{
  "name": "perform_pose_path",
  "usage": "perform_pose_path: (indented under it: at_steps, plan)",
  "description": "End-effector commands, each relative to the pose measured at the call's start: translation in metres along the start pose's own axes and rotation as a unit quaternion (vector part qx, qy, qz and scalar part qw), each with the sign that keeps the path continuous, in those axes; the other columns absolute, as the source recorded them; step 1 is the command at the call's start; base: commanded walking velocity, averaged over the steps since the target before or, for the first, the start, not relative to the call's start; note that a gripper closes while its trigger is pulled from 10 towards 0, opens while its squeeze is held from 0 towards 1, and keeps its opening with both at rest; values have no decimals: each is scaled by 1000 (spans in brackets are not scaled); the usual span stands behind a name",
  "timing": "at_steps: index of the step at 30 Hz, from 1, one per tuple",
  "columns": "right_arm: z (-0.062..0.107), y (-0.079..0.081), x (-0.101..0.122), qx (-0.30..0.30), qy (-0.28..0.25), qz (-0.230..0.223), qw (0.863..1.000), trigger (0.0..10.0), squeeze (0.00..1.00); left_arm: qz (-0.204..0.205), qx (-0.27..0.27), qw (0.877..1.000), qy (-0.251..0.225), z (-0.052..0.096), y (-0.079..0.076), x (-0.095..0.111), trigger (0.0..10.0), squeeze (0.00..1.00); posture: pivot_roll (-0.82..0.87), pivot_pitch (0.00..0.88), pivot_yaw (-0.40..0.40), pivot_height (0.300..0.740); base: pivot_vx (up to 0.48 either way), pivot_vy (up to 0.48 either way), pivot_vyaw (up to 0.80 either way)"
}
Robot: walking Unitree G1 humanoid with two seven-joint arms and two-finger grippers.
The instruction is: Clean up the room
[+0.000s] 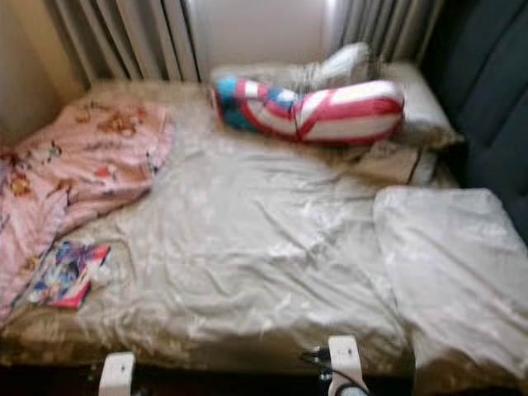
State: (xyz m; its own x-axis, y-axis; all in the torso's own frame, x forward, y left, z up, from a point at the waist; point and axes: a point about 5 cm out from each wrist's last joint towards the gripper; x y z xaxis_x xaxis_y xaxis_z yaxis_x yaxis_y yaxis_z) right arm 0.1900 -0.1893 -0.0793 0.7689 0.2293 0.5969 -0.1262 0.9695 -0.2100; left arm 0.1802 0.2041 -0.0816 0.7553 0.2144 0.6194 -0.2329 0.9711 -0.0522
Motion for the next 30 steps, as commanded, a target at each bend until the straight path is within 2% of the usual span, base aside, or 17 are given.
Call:
perform_pose_path:
  at_steps: [1,30]
  plan:
    - [1,4,-4,2,5,-11,1000,10000,0,0,13,1000,16,2,8,-9,10000,0,-79,52,17,740,0,311,0]
    - [0,7,0,0,1,-15,1000,10000,0,2,14,1000,13,2,9,-7,10000,0,-73,54,21,740,0,309,0]
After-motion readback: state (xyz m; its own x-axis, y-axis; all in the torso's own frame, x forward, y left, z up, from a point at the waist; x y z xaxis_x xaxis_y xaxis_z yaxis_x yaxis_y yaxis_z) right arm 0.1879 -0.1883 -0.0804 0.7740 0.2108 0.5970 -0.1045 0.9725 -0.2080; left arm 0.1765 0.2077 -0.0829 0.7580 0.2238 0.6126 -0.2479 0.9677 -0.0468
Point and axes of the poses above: a point about 5 cm out from each wrist's last joint towards the gripper, its own z axis pointing back from the gripper into the wrist, its own x axis along the axis of the wrist's last joint, y = z × x, and after that the axes turned 9 degrees about z, right-handed
